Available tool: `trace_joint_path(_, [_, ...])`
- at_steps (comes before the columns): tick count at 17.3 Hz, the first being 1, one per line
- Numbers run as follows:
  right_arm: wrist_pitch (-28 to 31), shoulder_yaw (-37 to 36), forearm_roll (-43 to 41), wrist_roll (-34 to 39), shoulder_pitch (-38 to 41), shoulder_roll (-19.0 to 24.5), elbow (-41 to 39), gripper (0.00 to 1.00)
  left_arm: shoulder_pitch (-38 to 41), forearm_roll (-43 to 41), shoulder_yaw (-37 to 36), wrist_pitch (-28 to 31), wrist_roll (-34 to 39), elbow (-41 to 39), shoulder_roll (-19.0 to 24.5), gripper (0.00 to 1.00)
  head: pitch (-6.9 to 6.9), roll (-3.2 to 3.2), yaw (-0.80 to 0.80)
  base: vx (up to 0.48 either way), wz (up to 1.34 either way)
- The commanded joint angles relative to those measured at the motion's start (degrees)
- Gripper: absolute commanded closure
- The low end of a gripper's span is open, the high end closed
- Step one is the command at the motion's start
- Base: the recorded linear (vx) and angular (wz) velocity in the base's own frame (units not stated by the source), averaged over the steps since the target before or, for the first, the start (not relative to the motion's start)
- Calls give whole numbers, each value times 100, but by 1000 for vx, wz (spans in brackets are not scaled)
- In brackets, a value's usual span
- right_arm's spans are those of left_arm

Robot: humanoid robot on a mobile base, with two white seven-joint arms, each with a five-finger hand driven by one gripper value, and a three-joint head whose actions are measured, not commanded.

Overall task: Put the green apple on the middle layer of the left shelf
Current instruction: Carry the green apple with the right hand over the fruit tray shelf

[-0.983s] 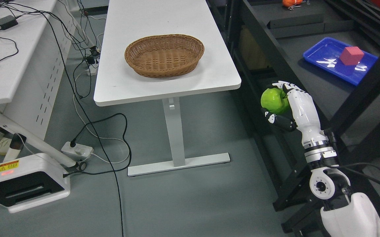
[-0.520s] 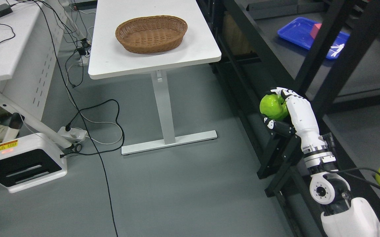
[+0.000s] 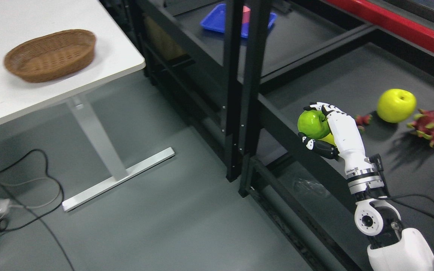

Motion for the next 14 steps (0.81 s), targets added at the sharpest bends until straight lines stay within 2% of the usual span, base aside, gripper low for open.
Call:
trace_joint_path(1, [0, 168, 0, 2, 18, -3, -2, 99, -70, 0, 0, 0, 4, 2, 100, 0, 0, 0, 0, 63, -897])
trace_joint_path(6, [0, 177, 0, 2, 26, -3, -2, 99, -70, 0, 0, 0, 4, 2, 100, 0, 0, 0, 0, 121, -1006])
trace_joint_path(14, [0, 221, 9, 10, 97, -20, -2, 99, -70, 0, 0, 0, 4, 2, 100, 0, -3, 0, 0, 244, -969])
